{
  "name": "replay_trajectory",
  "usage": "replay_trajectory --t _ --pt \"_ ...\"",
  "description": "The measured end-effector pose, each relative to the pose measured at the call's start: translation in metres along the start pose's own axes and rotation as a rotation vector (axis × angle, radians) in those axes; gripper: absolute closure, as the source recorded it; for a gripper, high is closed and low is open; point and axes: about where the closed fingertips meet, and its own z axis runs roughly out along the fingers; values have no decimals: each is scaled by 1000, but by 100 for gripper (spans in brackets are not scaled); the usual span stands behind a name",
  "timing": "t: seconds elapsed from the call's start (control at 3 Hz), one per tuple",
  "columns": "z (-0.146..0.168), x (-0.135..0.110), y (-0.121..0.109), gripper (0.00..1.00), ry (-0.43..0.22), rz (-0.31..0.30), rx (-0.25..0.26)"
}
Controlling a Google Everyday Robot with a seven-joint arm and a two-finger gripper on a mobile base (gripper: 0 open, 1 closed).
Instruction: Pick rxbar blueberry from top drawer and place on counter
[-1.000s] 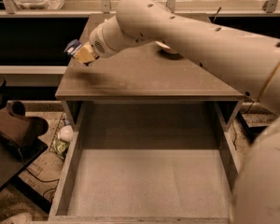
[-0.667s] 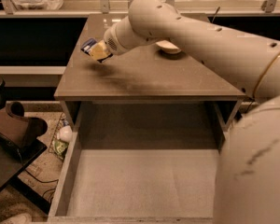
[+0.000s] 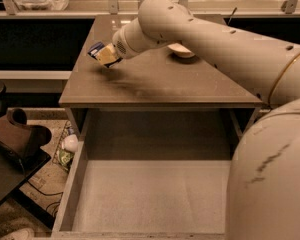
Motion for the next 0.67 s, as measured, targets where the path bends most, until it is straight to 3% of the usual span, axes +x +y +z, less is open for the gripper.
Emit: replay_trajectory --t 0.33,0.67 --pt "2 0 2 0 1 -1 -4" --pt "2 0 2 0 2 -1 -5"
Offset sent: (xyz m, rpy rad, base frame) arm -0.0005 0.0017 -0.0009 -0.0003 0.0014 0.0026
